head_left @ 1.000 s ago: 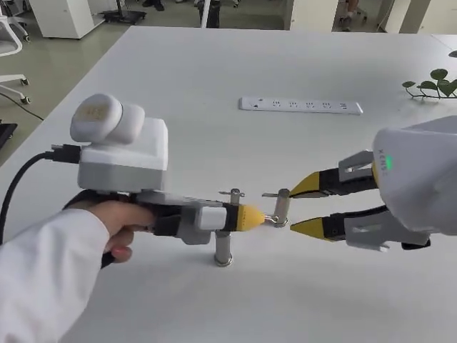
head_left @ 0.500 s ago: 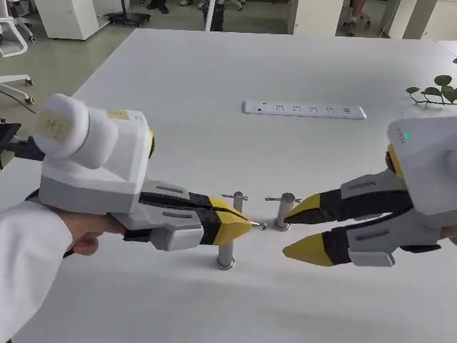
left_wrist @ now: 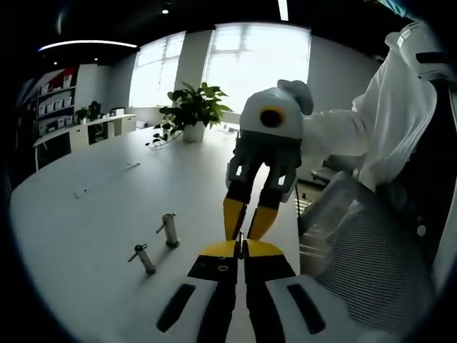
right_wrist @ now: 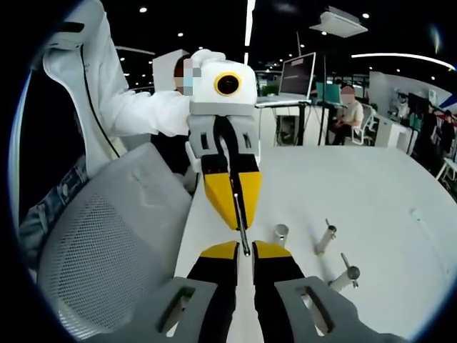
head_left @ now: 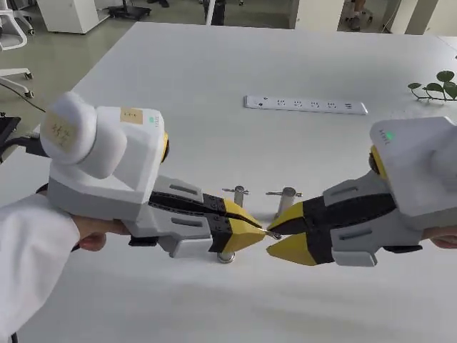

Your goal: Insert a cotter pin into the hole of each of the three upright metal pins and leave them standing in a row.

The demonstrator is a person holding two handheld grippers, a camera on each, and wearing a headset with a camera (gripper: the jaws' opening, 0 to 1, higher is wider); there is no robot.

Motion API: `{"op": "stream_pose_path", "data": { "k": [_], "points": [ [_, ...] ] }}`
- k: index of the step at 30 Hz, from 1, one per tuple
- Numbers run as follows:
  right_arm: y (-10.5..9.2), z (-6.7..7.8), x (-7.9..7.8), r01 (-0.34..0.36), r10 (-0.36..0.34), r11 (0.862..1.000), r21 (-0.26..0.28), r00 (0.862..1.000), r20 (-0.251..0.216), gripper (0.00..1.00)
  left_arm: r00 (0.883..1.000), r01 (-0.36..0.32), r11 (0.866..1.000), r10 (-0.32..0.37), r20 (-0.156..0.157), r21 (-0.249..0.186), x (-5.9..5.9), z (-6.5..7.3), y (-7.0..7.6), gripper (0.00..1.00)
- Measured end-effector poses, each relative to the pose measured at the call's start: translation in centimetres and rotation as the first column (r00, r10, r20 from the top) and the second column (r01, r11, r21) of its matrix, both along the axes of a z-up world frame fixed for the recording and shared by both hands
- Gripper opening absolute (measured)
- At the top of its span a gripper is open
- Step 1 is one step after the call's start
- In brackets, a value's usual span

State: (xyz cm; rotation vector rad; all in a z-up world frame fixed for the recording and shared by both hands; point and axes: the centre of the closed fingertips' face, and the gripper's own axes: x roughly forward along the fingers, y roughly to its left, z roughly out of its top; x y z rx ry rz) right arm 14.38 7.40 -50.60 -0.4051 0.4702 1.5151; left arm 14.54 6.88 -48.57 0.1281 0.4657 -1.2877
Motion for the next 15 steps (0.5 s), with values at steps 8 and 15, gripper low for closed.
{"op": "stream_pose_path", "data": {
  "k": [8,15],
  "points": [
    [0.0,-0.2,-0.7,-0.035,0.035,0.999,-0.025,0.999,-0.002,0.0,0.999,0.038,0.999,-0.039,0.012,0.019,-0.6,-0.5,0.0,0.0],
    [-0.3,-0.7,-1.0,-0.073,0.075,0.995,-0.069,0.997,0.025,0.0,0.997,0.07,0.997,-0.071,0.026,0.044,-1.1,-1.5,0.1,0.0]
  ]
}}
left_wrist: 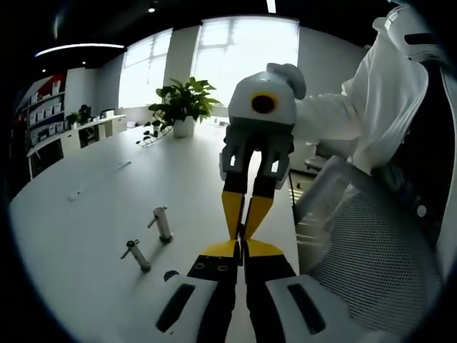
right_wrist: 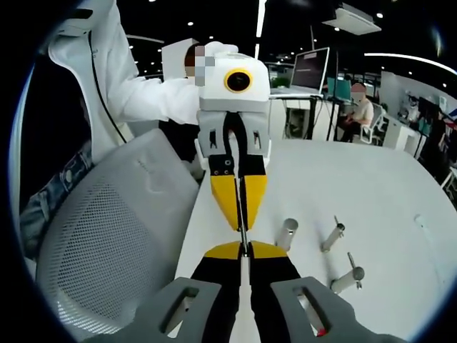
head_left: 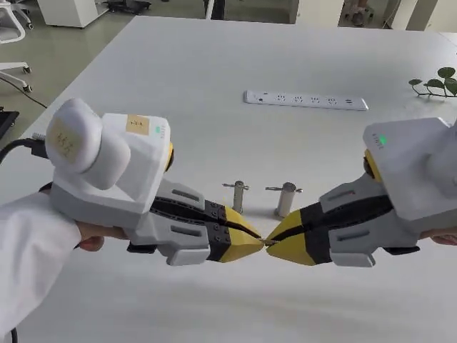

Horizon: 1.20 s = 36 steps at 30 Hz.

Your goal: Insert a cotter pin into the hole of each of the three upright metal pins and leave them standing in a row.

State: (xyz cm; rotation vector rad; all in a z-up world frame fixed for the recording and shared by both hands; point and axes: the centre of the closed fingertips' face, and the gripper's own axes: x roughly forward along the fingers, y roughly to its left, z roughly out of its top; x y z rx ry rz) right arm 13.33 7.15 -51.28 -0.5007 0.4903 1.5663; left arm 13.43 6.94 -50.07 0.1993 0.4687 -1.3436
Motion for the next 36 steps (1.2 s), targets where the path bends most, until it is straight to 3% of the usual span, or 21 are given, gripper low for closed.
{"op": "stream_pose_path", "data": {
  "k": [4,12,14,18,19,20,22,23,25,26,29,30,31,33,36],
  "points": [
    [0.2,-0.1,-0.9,-0.04,0.04,0.999,-0.017,0.999,0.008,0.0,1.0,0.027,0.999,-0.027,-0.01,0.029,-0.7,-0.7,0.1,0.0],
    [0.4,-0.5,-1.2,-0.061,0.061,0.998,-0.033,0.998,0.009,0.0,0.999,0.027,0.999,-0.027,-0.026,0.03,-0.9,-1.1,0.4,0.01],
    [0.5,-0.5,-1.3,-0.064,0.064,0.998,-0.031,0.998,0.0,0.0,0.999,0.03,0.999,-0.028,-0.042,0.036,-1.1,-1.3,0.5,0.01],
    [0.7,-0.7,-1.3,-0.058,0.058,0.998,-0.029,0.998,-0.02,0.0,0.999,0.023,0.999,-0.022,-0.032,0.04,-0.9,-1.6,0.6,0.02],
    [0.8,-0.8,-1.1,-0.046,0.046,0.999,-0.024,0.999,-0.022,0.0,1.0,0.016,0.999,-0.015,-0.016,0.046,-0.6,-1.8,0.8,0.04],
    [0.8,-0.8,-0.9,-0.039,0.038,0.999,-0.026,0.999,-0.025,0.0,1.0,0.003,0.999,-0.003,0.012,0.052,-0.2,-1.9,1.0,0.07],
    [0.7,-1.0,-0.3,-0.016,0.015,0.999,-0.032,1.0,-0.016,0.0,0.999,-0.031,0.998,0.029,0.03,0.051,0.3,-2.1,1.3,0.2],
    [0.7,-1.2,-0.1,-0.005,0.004,0.999,-0.037,1.0,-0.016,0.0,0.998,-0.041,0.998,0.038,0.058,0.048,0.6,-2.0,1.5,0.26],
    [0.5,-1.5,0.8,0.032,-0.033,0.998,-0.052,0.999,-0.009,0.0,0.996,-0.067,0.997,0.064,0.053,0.043,1.0,-2.2,1.8,0.33],
    [0.3,-1.9,1.4,0.044,-0.044,0.997,-0.062,0.999,-0.004,0.0,0.993,-0.093,0.994,0.089,0.083,0.05,1.6,-2.3,2.2,0.34],
    [0.3,-2.6,2.4,0.09,-0.091,0.992,-0.088,0.996,-0.001,0.0,0.98,-0.166,0.984,0.158,0.117,0.064,3.0,-2.8,2.9,0.37],
    [0.3,-2.8,2.7,0.103,-0.103,0.99,-0.094,0.995,0.004,0.0,0.971,-0.212,0.975,0.202,0.128,0.066,3.7,-2.9,3.2,0.38],
    [0.3,-3.0,3.0,0.114,-0.114,0.988,-0.105,0.993,0.005,0.0,0.956,-0.277,0.959,0.268,0.12,0.061,4.6,-3.3,3.6,0.39],
    [0.3,-3.4,3.3,0.127,-0.126,0.985,-0.12,0.992,0.01,0.0,0.946,-0.304,0.952,0.296,0.132,0.046,5.2,-3.5,3.9,0.38],
    [0.2,-3.8,3.7,0.149,-0.149,0.98,-0.135,0.989,0.01,0.0,0.937,-0.337,0.941,0.333,0.105,0.028,5.7,-4.2,4.1,0.37]
  ]
}}
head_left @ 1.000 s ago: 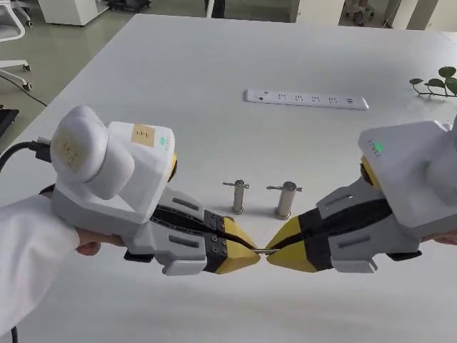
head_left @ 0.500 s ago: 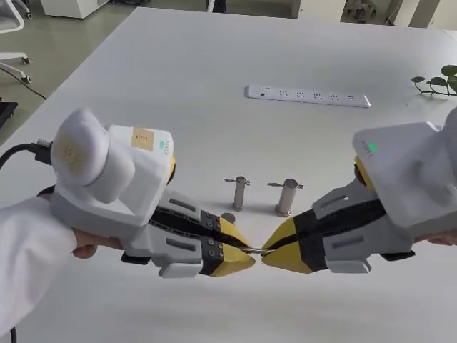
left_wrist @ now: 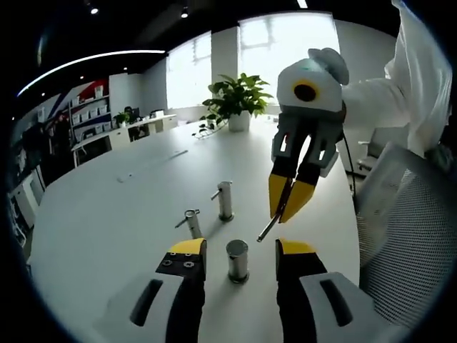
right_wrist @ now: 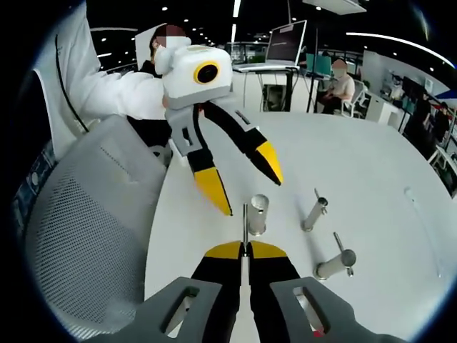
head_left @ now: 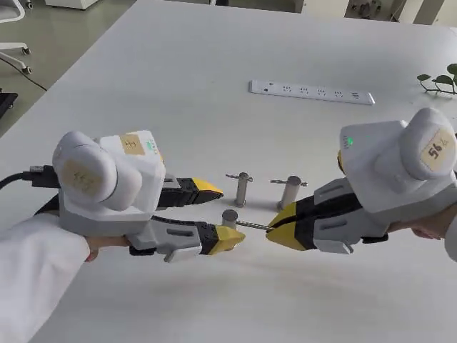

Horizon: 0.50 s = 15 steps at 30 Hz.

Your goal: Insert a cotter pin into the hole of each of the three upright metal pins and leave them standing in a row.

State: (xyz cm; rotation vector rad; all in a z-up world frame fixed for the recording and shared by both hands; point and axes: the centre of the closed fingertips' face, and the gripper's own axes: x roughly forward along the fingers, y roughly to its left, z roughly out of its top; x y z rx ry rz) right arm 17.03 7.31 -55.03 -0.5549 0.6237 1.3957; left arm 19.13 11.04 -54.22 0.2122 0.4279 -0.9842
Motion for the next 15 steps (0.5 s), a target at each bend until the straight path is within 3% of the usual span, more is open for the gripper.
{"op": "stream_pose_path", "data": {
  "k": [6,9,15],
  "points": [
    [-0.3,-0.7,0.8,0.019,-0.019,1.0,-0.025,1.0,0.002,0.0,0.998,-0.033,0.999,0.034,-0.048,0.013,0.2,-2.2,0.1,0.34],
    [-0.4,-0.9,1.0,0.022,-0.022,0.999,-0.035,1.0,0.001,0.0,0.994,-0.041,0.999,0.044,-0.097,0.035,0.1,-3.7,0.3,0.31],
    [-0.4,-1.1,1.2,0.026,-0.026,0.999,-0.046,1.0,-0.002,0.0,0.992,-0.06,0.997,0.064,-0.106,0.04,0.4,-4.5,0.6,0.26]
  ]
}}
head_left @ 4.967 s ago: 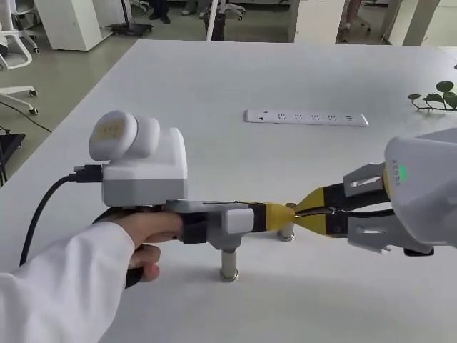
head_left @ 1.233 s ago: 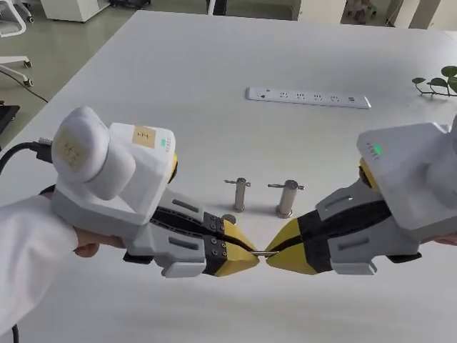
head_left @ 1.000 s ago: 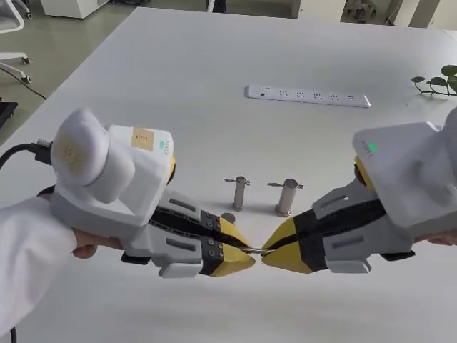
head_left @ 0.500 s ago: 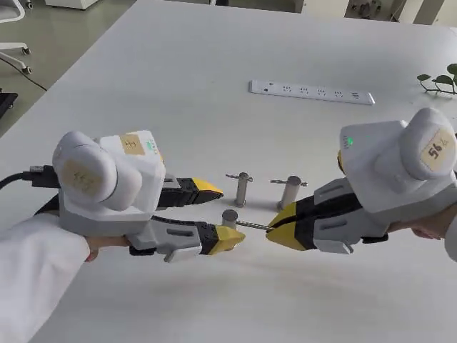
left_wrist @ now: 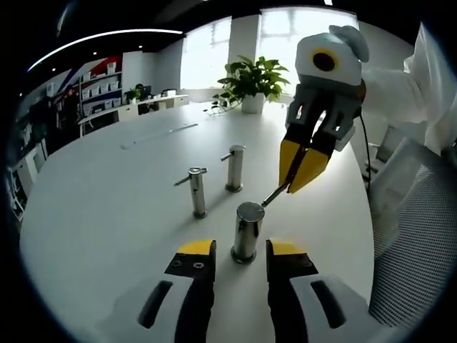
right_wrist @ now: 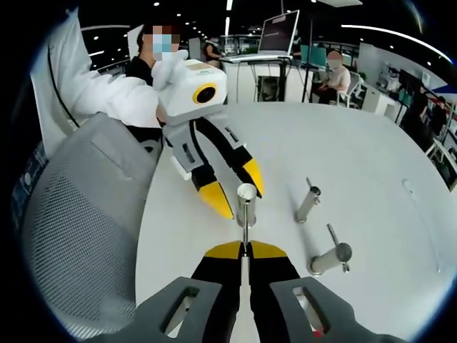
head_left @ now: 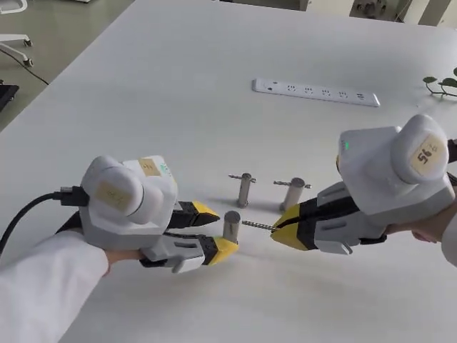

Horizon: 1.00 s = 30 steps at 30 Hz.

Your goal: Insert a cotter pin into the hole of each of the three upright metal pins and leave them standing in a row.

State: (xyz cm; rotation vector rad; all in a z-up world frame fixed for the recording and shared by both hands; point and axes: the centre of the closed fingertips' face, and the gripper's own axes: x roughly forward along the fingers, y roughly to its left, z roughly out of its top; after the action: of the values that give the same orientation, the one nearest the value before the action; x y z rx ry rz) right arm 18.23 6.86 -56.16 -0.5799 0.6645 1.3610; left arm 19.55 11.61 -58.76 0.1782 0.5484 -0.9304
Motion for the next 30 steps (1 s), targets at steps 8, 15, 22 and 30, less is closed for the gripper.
{"op": "stream_pose_path", "data": {
  "k": [8,15,22,30],
  "points": [
    [0.1,-0.3,0.1,-0.012,0.012,1.0,-0.014,1.0,-0.006,0.0,1.0,0.02,1.0,-0.02,-0.017,0.018,-0.1,-0.6,0.0,0.25],
    [0.5,0.0,0.3,-0.021,0.021,1.0,-0.013,1.0,-0.001,0.0,0.998,0.057,0.997,-0.057,-0.013,0.047,-0.2,-0.8,-0.2,0.19],
    [0.7,0.0,0.1,-0.041,0.041,0.999,-0.03,0.999,0.002,0.0,0.996,0.083,0.995,-0.082,-0.028,0.054,-0.2,-0.8,-0.5,0.11],
    [1.4,-0.3,0.2,-0.089,0.091,0.995,-0.054,0.996,0.021,0.0,0.995,0.093,0.994,-0.092,-0.027,0.051,-0.2,-0.8,-0.6,0.11]
  ]
}}
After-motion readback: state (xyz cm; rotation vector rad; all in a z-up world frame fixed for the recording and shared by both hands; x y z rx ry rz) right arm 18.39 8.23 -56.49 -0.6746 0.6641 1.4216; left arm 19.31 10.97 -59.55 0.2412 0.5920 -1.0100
